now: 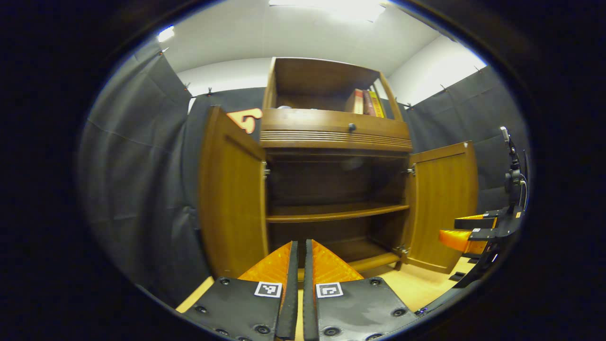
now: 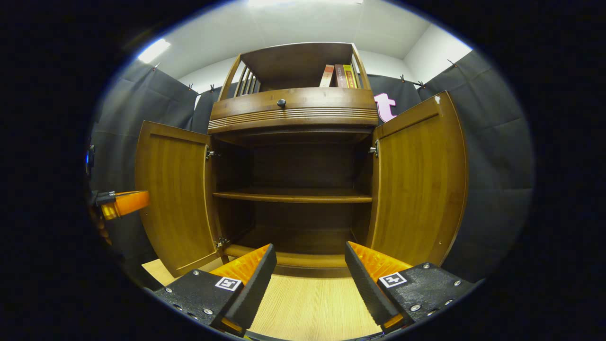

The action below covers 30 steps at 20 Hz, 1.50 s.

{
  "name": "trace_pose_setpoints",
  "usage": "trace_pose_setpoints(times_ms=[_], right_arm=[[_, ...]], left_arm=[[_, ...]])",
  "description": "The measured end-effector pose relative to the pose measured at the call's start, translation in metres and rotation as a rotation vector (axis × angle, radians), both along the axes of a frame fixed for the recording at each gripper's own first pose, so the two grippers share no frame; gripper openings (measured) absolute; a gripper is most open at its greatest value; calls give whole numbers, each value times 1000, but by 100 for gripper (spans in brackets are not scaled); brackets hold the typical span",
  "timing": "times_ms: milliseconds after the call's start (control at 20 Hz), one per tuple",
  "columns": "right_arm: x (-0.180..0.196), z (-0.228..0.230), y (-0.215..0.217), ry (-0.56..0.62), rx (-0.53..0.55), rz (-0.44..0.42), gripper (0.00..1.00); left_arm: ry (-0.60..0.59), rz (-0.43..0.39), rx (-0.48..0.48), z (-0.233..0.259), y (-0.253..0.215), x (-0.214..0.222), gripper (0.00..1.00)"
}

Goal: Open the right door of the double-door shoe cabinet with the right hand, and open the left door with the left hand.

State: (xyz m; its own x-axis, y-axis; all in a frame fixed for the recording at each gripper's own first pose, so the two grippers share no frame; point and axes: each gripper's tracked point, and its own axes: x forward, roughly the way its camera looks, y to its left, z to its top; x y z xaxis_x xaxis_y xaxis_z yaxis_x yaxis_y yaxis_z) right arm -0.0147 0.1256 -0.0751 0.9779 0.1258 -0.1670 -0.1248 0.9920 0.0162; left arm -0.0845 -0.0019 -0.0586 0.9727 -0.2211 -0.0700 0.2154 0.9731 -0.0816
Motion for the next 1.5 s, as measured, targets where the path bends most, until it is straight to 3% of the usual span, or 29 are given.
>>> trace_pose_setpoints(times_ms=[50, 100, 200, 250, 300, 350, 500, 550, 600, 650, 750, 800, 900, 950, 1000, 1050, 1150, 1200, 1250, 1300, 1500], right_arm=[[-3, -2, -7, 4, -2, -2, 100], [-7, -3, -14, 7, -4, -2, 100], [-15, -4, -26, 6, -12, -1, 100], [-17, -5, -32, 6, -16, -1, 90], [-20, -6, -38, 7, -17, 1, 90], [-22, -8, -44, 10, -13, 5, 100], [-25, -8, -57, 14, 7, 14, 100], [-26, -8, -60, 12, 12, 18, 90], [-27, -7, -62, 12, 16, 24, 100], [-27, -7, -64, 11, 15, 31, 100], [-26, -7, -68, 8, 10, 37, 100], [-26, -7, -67, 7, 13, 44, 90], [-24, -6, -66, 1, 20, 48, 90], [-24, -6, -65, 3, 26, 49, 100], [-24, -6, -63, 1, 31, 53, 100], [-26, -6, -62, 4, 32, 57, 90], [-28, -8, -63, 8, 22, 64, 90], [-28, -9, -65, 9, 14, 62, 79], [-27, -10, -68, 12, 10, 54, 79], [-27, -11, -70, 16, 15, 49, 90], [-27, -8, -71, 7, 34, 32, 90]], left_arm=[[-7, 7, -8, 3, -13, 3, 10], [-21, 28, -4, 6, -20, 1, 12], [-56, 75, 13, 11, -30, 4, 7], [-61, 84, 7, 13, -37, 5, 18], [-61, 88, -11, 12, -44, 4, 29], [-53, 87, -37, 11, -50, 3, 40], [-29, 124, -93, 6, -50, -2, 73], [-22, 136, -102, 11, -49, 1, 80], [-15, 155, -99, 1, -45, -2, 87], [-10, 168, -91, 0, -42, -3, 94], [-8, 200, -64, -3, -36, -5, 94], [-12, 211, -53, -4, -33, -5, 94], [-20, 229, -46, -1, -31, -3, 95], [-18, 233, -48, -1, -31, -4, 95], [-21, 230, -53, 0, -33, -2, 95], [-16, 231, -56, -1, -33, -1, 95], [-6, 236, -54, -6, -34, 0, 95], [-6, 240, -49, -7, -35, 0, 94], [-8, 242, -43, -6, -35, 1, 96], [-8, 237, -37, -6, -36, 1, 96], [-29, 232, -17, 3, -33, 2, 94]])
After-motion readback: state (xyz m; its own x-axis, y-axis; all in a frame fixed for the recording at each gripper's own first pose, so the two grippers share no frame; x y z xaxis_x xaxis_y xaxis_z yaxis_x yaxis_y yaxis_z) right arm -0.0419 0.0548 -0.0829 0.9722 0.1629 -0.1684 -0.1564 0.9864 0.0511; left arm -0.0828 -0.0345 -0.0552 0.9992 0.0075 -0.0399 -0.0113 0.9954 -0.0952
